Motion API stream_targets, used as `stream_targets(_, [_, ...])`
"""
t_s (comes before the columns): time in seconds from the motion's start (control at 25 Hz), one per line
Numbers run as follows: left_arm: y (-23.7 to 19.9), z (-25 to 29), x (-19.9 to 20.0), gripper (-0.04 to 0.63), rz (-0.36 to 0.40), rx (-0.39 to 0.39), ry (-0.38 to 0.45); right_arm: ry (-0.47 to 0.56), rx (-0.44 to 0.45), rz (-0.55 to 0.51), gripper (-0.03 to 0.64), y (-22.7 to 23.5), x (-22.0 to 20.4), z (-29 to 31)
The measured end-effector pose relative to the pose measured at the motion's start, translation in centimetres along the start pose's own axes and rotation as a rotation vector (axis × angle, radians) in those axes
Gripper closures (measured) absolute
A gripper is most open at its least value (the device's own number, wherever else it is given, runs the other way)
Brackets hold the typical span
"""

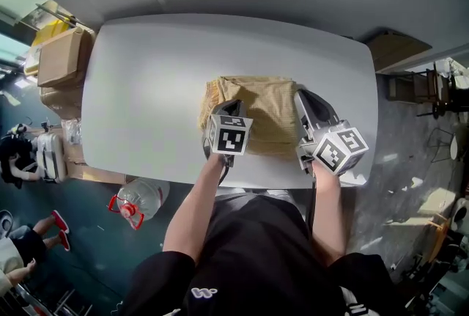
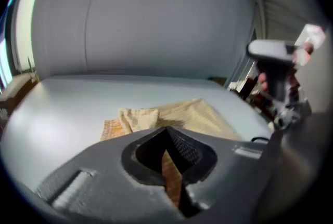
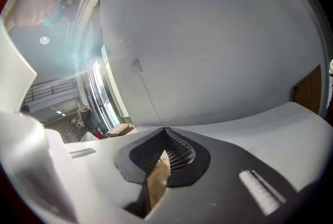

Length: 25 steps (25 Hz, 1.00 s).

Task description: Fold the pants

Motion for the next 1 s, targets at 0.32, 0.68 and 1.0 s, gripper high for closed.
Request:
stream_targets(0.32, [-5.3,1.4,-1.7,0.594,0.068,0.179,-0.087,-0.022,-0.031,0.001,0.611,0.5,0.1,-1.2])
stream_targets(0.68, [-6.0,-5.2,1.1,0.594,-0.086,0.134,0.208,-0.043,-0.025,-0.021,0.611,-0.7,-0.6,-2.1])
stream_targets(1.0, [-2.6,-19.4,6.8,0.594,-0.072,0.12,0.64,0.19,0.05,-0.17,0.612,-5.0,2.3,-3.6])
Point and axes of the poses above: the fingertips, and each gripper's own axes: z forward along the fingers, y to its right, x out of its top, the point moved 10 cm from there along -z, backward along the fingers, and after that the axes turned 10 degrees about y, right-handed, at the moved point
